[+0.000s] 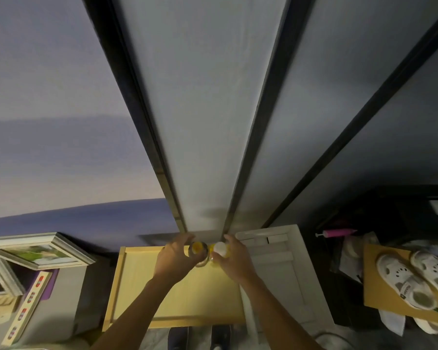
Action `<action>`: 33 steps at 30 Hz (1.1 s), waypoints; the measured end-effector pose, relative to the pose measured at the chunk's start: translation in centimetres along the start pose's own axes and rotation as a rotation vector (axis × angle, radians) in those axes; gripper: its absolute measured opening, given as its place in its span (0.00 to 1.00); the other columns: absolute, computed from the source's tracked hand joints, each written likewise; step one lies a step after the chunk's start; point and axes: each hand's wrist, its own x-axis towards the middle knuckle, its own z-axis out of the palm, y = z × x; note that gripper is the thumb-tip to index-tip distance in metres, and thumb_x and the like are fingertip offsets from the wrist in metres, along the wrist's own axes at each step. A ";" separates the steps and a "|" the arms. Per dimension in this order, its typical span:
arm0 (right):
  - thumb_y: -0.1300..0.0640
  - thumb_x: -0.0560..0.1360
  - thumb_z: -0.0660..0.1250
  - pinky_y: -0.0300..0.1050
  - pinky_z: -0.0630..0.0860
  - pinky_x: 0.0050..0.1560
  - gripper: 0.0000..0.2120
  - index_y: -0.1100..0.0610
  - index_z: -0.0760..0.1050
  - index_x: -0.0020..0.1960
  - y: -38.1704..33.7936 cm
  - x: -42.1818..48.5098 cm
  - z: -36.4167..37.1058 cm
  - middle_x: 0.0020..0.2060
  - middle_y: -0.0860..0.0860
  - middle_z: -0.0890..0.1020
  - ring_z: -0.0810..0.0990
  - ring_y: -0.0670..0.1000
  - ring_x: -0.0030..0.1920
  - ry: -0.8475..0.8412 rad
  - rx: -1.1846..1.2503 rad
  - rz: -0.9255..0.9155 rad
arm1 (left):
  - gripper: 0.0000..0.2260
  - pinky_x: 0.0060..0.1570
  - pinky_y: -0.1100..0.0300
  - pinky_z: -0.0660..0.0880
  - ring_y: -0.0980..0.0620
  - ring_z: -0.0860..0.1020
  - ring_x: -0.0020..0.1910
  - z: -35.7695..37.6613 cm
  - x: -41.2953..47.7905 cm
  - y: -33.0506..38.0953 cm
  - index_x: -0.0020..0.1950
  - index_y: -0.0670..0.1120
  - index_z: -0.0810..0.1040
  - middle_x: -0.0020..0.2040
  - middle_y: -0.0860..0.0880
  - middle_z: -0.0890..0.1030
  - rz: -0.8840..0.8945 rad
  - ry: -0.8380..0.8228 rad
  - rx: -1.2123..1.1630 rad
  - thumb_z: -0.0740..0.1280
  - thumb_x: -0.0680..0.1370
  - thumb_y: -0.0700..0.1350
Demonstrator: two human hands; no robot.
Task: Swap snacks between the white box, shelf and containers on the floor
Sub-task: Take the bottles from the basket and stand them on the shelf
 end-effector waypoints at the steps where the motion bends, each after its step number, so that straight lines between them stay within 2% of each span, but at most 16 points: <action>1: 0.40 0.75 0.75 0.50 0.75 0.67 0.36 0.53 0.69 0.78 -0.5 -0.2 -0.8 0.71 0.53 0.78 0.77 0.55 0.70 0.015 -0.014 -0.027 | 0.31 0.56 0.54 0.81 0.55 0.81 0.60 -0.6 -0.2 0.3 0.69 0.57 0.78 0.63 0.58 0.83 0.005 0.031 -0.001 0.68 0.72 0.73; 5: 0.29 0.78 0.65 0.52 0.73 0.72 0.40 0.53 0.65 0.81 -2.9 -1.1 -4.7 0.76 0.53 0.73 0.72 0.54 0.75 0.135 -0.167 -0.159 | 0.37 0.74 0.44 0.68 0.47 0.72 0.74 -4.0 -0.6 1.7 0.78 0.53 0.70 0.76 0.50 0.74 0.067 0.175 0.083 0.70 0.75 0.71; 8: 0.22 0.76 0.59 0.58 0.68 0.77 0.48 0.55 0.61 0.83 -4.6 -1.8 -7.3 0.81 0.55 0.67 0.65 0.57 0.80 0.215 -0.313 -0.253 | 0.45 0.80 0.42 0.60 0.44 0.63 0.81 -6.6 -1.3 2.4 0.83 0.50 0.64 0.82 0.46 0.66 0.048 0.217 0.157 0.61 0.75 0.77; 11: 0.20 0.73 0.56 0.64 0.62 0.80 0.54 0.57 0.57 0.84 -6.4 -2.6 -9.6 0.83 0.59 0.61 0.59 0.62 0.83 0.261 -0.431 -0.279 | 0.48 0.82 0.39 0.56 0.43 0.58 0.84 -9.2 -2.3 3.1 0.84 0.48 0.62 0.84 0.45 0.63 0.060 0.293 0.231 0.53 0.75 0.80; 15: 0.19 0.71 0.54 0.65 0.59 0.81 0.56 0.57 0.55 0.85 -8.5 -5.7 -12.2 0.84 0.59 0.58 0.57 0.63 0.83 0.339 -0.481 -0.256 | 0.46 0.81 0.38 0.59 0.43 0.60 0.83 -12.4 -4.3 4.0 0.82 0.51 0.63 0.83 0.45 0.65 0.113 0.356 0.309 0.54 0.74 0.81; 21: 0.21 0.74 0.56 0.61 0.59 0.82 0.53 0.56 0.53 0.85 -9.6 -13.2 -13.6 0.84 0.58 0.58 0.57 0.62 0.84 0.478 -0.499 -0.230 | 0.47 0.79 0.36 0.64 0.42 0.64 0.82 -15.0 -8.1 4.1 0.83 0.50 0.63 0.83 0.45 0.66 0.201 0.379 0.316 0.55 0.74 0.81; 29: 0.25 0.75 0.62 0.59 0.65 0.79 0.50 0.57 0.57 0.83 -6.6 -27.8 -12.0 0.81 0.57 0.65 0.63 0.59 0.81 0.662 -0.383 -0.058 | 0.45 0.76 0.38 0.67 0.39 0.68 0.79 -13.9 -15.9 5.6 0.81 0.46 0.67 0.80 0.42 0.70 0.336 0.326 0.268 0.58 0.77 0.77; 33: 0.21 0.74 0.60 0.59 0.62 0.80 0.51 0.53 0.55 0.84 -3.3 -35.5 -11.0 0.82 0.55 0.63 0.62 0.58 0.82 0.770 -0.322 0.106 | 0.41 0.75 0.39 0.67 0.41 0.68 0.78 -11.4 -21.4 8.1 0.81 0.49 0.67 0.79 0.45 0.70 0.450 0.270 0.204 0.59 0.77 0.75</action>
